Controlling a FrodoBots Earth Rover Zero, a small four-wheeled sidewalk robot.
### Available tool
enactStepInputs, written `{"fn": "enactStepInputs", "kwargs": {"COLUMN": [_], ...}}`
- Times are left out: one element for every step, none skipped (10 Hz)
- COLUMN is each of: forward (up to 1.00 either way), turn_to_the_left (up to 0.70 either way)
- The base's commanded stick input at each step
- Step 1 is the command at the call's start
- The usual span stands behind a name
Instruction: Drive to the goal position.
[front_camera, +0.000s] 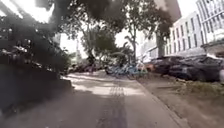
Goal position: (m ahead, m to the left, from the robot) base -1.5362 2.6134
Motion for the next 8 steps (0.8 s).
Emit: {"fn": "enactStepInputs", "kwargs": {"forward": [0.45, 0.45, 0.45, 0.45, 0.45, 0.45, 0.45, 0.45], "turn_to_the_left": [0.00, 0.00, 0.00, 0.00, 0.00, 0.00, 0.00, 0.00]}}
